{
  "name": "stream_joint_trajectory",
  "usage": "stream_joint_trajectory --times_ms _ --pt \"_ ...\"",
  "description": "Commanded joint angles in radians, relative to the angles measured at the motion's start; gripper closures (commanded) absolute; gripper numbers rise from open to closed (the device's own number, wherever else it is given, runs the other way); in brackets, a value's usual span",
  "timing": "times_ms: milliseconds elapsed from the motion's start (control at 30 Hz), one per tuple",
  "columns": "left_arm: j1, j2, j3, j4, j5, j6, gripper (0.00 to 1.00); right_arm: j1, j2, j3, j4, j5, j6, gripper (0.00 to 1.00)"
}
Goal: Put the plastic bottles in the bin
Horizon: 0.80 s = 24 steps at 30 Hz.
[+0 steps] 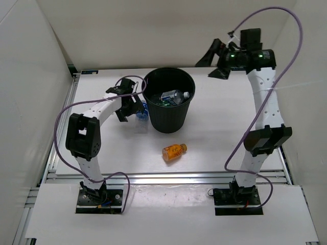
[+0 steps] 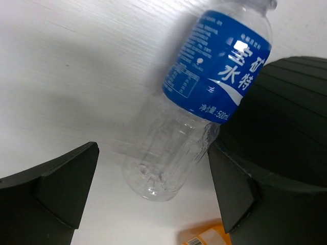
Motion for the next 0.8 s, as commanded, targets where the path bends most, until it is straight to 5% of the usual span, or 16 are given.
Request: stream_joint_trajectory --times_ms 0,367,500,533,600,767 --pt "-0.023 0.028 0.044 0.025 0.000 0.040 0.00 -0.139 -0.117 -0.011 -0.038 -0.036 0.000 0.00" --pt "-0.042 0.220 0.151 0.025 0.070 0.100 0.00 -0.173 -0.108 -0.002 -0.056 -0.145 0.020 0.00" --pt "-0.042 0.266 0.160 -0.019 0.044 0.112 0.15 -0.173 -0.097 0.008 -0.065 -0.145 0.020 0.00" --pt "-0.042 0.266 0.160 -0.028 0.029 0.112 0.30 -0.173 -0.097 0.008 -0.065 -0.154 0.020 0.00" --pt "-0.042 0.246 0.160 -0.051 -0.041 0.080 0.40 -0.173 -0.088 0.008 -0.065 -0.154 0.020 0.00" --pt "-0.023 0.113 0.150 -0.108 -0.201 0.005 0.41 -0.173 -0.077 -0.001 -0.065 -0.154 0.020 0.00"
